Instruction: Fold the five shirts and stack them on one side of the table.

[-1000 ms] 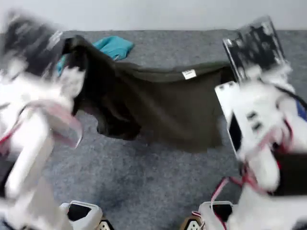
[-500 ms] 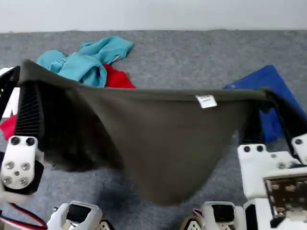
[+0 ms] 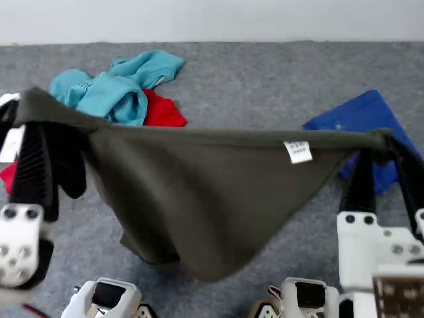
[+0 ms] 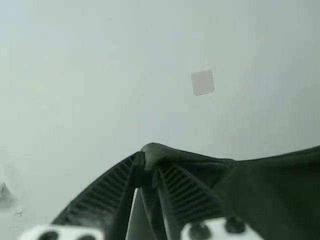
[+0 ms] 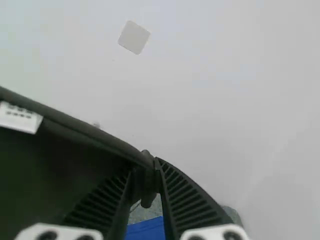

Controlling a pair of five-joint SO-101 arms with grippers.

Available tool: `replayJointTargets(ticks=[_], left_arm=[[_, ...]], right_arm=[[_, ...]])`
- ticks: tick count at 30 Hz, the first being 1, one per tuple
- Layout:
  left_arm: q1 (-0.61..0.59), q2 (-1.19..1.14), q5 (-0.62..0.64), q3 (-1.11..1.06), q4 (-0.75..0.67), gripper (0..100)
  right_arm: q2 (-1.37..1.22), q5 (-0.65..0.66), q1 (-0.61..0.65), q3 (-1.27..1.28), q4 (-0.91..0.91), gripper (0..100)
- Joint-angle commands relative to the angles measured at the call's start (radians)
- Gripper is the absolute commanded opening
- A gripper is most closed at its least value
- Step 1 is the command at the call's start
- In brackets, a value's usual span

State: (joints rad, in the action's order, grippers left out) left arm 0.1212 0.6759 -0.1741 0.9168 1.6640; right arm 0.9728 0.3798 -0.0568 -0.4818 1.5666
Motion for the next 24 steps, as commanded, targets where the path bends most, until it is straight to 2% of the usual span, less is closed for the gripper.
replayJointTargets(ticks=[1, 10, 15, 19, 24], left_arm=[[-0.009, -0.006, 0.011, 0.019, 0.011, 2], [-0.015, -0.011, 0.005, 0.124, 0.015, 2], [-0.110, -0.012, 0.009, 0.101, 0.017, 2], [-0.107, -0.014, 0.014, -0.036, 0.017, 2], [-0.025, -0.015, 0.075, -0.401, -0.009, 2]], right_arm=[[-0.001, -0.011, -0.024, -0.017, -0.024, 0.9], [0.005, -0.011, -0.025, -0.074, -0.024, 0.9], [-0.002, -0.011, -0.025, -0.069, -0.012, 0.9], [-0.002, -0.011, -0.025, -0.015, -0.012, 0.9], [0.004, -0.006, -0.025, 0.084, -0.012, 0.9]])
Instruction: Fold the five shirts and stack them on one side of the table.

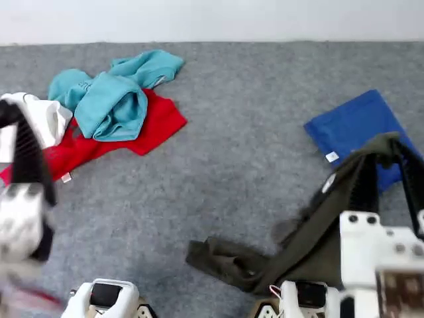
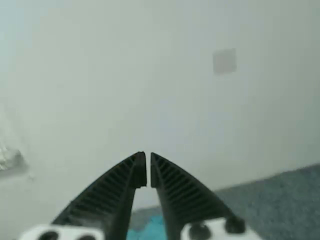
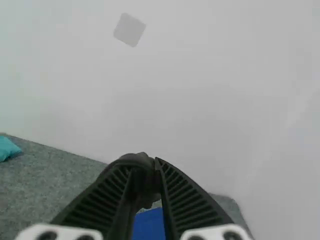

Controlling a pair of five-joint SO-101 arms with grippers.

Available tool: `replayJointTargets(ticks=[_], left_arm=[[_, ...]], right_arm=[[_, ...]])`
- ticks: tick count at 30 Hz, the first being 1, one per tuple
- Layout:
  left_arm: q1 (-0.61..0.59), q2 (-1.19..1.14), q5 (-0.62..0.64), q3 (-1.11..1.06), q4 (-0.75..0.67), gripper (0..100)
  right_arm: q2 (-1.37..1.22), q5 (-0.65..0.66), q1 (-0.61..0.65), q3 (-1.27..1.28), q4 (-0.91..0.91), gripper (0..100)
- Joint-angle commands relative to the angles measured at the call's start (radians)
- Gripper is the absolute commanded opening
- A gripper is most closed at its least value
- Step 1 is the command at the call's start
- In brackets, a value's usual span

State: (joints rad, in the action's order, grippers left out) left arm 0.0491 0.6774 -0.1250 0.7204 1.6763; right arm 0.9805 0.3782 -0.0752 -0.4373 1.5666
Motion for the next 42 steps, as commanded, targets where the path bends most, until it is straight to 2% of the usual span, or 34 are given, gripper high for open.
replayJointTargets(ticks=[1, 4, 6, 10, 12, 18, 21, 26, 31, 38, 42], left_arm=[[0.063, -0.017, 0.028, -0.292, -0.048, 2], [0.064, -0.017, 0.031, -0.519, -0.161, 2], [0.034, -0.015, 0.032, -0.615, -0.241, 2], [-0.026, -0.015, 0.081, -0.699, -0.325, 2], [-0.046, -0.015, 0.098, -0.708, -0.322, 2], [-0.041, -0.014, 0.100, -0.707, -0.287, 2], [-0.028, -0.015, 0.103, -0.710, -0.285, 2], [0.180, -0.052, 0.103, -0.811, -0.275, 2], [0.288, -0.302, 0.103, -0.868, -0.308, 10], [0.422, -0.756, 0.098, -0.704, -0.341, 12], [0.473, -1.019, 0.081, -0.515, -0.318, 12]], right_arm=[[-0.002, -0.005, -0.007, 0.061, -0.012, 0.9], [-0.016, -0.012, 0.004, 0.138, -0.038, 0.9], [-0.033, -0.021, 0.062, 0.212, -0.116, 0.9], [-0.093, -0.040, 0.217, 0.249, -0.217, 0.9], [-0.117, -0.038, 0.246, 0.247, -0.229, 0.9], [-0.194, 0.032, 0.094, 0.394, -0.240, 0.9], [-0.223, 0.038, -0.007, 0.560, -0.341, 0.9], [-0.229, 0.040, -0.096, 0.812, -0.545, 0.9], [-0.226, 0.040, -0.096, 0.959, -0.601, 0.9], [-0.226, 0.040, -0.102, 1.036, -0.601, 0.9], [-0.226, 0.040, -0.102, 1.053, -0.593, 0.9]])
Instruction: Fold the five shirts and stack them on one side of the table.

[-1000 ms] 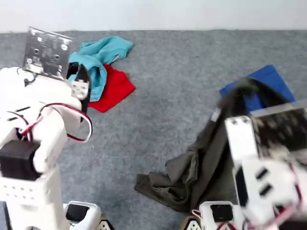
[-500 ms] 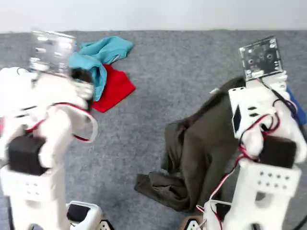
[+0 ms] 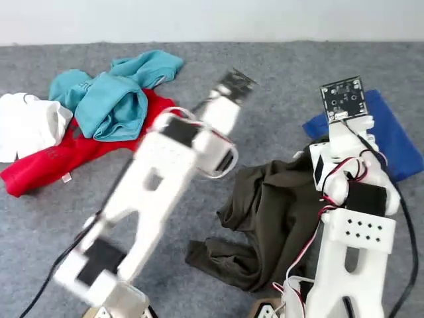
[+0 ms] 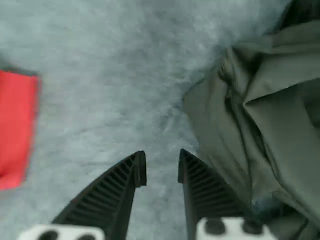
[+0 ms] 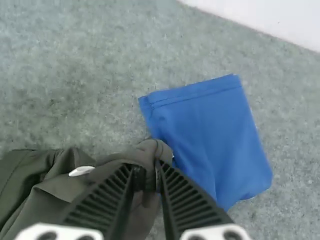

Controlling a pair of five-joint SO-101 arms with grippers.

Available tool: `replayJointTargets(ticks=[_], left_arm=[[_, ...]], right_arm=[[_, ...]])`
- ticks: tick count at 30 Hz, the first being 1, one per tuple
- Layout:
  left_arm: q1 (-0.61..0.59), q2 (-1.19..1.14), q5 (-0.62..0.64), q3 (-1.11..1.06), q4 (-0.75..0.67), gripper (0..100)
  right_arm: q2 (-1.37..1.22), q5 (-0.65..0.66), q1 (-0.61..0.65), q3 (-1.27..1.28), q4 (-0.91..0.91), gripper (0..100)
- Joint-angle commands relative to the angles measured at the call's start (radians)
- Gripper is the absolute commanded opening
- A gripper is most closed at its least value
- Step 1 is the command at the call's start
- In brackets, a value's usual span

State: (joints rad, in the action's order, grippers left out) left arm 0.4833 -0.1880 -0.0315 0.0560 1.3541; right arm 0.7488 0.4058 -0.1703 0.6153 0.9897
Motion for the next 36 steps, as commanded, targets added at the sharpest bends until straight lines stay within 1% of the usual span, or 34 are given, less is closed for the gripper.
replayJointTargets(ticks=[1, 3, 8, 12, 14, 18, 24, 28, 30, 32, 36], left_arm=[[0.046, -0.215, -0.038, 0.217, 0.023, 12], [0.051, -0.324, -0.069, 0.360, 0.075, 12], [0.058, -0.594, -0.075, 0.727, 0.236, 12], [0.080, -0.758, -0.075, 1.021, 0.391, 12], [0.086, -0.822, -0.075, 1.093, 0.404, 12], [0.107, -0.888, -0.075, 1.090, 0.404, 12], [0.115, -0.899, -0.075, 1.075, 0.404, 12], [0.124, -0.899, -0.075, 1.020, 0.400, 11], [0.133, -0.899, -0.075, 0.998, 0.397, 8], [0.137, -0.899, -0.075, 0.995, 0.397, 1], [0.123, -0.896, -0.075, 0.997, 0.397, 1]], right_arm=[[0.005, 0.012, -0.007, 0.008, -0.016, 0.9], [0.005, 0.012, -0.007, 0.021, -0.016, 0.9], [0.005, 0.012, -0.007, 0.052, -0.024, 0.9], [0.005, 0.012, -0.007, 0.052, -0.024, 0.9], [0.005, 0.012, -0.007, 0.052, -0.024, 0.9], [0.005, 0.012, -0.008, 0.052, -0.024, 0.9], [0.005, 0.014, -0.008, 0.052, -0.024, 0.9], [0.005, 0.014, -0.008, 0.055, -0.024, 0.9], [0.005, 0.014, -0.008, 0.057, -0.024, 0.9], [0.005, 0.014, -0.008, 0.057, -0.024, 0.9], [0.005, 0.014, -0.008, 0.057, -0.024, 0.9]])
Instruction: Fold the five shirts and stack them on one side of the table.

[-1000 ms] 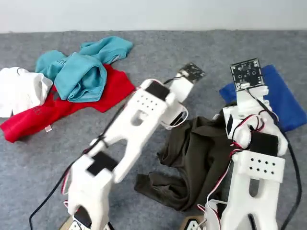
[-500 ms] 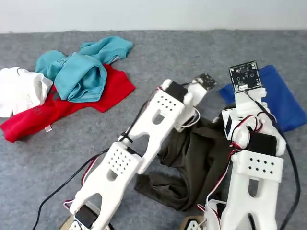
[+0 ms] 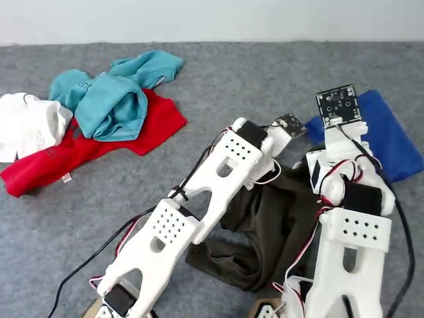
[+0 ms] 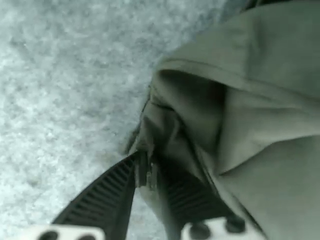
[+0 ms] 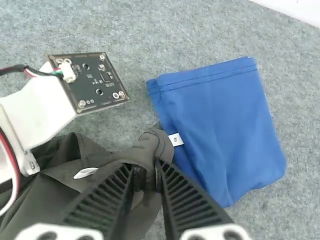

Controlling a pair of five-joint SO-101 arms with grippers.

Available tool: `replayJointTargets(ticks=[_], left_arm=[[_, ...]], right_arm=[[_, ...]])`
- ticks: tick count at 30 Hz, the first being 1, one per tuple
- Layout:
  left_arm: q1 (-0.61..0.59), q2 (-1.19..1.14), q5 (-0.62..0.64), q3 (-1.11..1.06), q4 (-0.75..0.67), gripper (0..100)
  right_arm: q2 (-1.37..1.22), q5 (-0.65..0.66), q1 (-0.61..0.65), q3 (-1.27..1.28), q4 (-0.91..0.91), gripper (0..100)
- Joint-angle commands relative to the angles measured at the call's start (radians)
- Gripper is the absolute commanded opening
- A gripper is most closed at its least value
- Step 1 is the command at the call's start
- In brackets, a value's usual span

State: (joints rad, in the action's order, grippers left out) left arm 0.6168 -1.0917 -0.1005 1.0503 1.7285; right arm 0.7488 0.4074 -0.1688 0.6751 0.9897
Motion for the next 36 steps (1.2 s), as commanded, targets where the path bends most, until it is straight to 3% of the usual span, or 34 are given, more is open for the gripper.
replayJointTargets(ticks=[1, 10, 16, 21, 29, 36], left_arm=[[-0.015, 0.012, -0.006, 0.002, 0.023, 1], [-0.060, 0.130, 0.000, 0.050, 0.028, 1], [-0.086, 0.307, -0.008, -0.289, 0.029, 11], [-0.100, 0.474, -0.061, -0.532, 0.025, 11], [-0.135, 0.529, -0.083, -0.705, 0.011, 11], [-0.104, 0.505, -0.091, -0.716, 0.025, 11]], right_arm=[[0.005, 0.012, -0.010, -0.003, -0.022, 0.9], [0.007, 0.012, -0.010, -0.003, -0.016, 0.9], [0.007, 0.012, -0.010, -0.003, -0.016, 0.9], [0.007, 0.012, -0.010, -0.003, -0.016, 0.9], [0.007, 0.012, -0.010, -0.003, -0.015, 0.9], [0.007, 0.012, -0.008, -0.003, -0.015, 0.9]])
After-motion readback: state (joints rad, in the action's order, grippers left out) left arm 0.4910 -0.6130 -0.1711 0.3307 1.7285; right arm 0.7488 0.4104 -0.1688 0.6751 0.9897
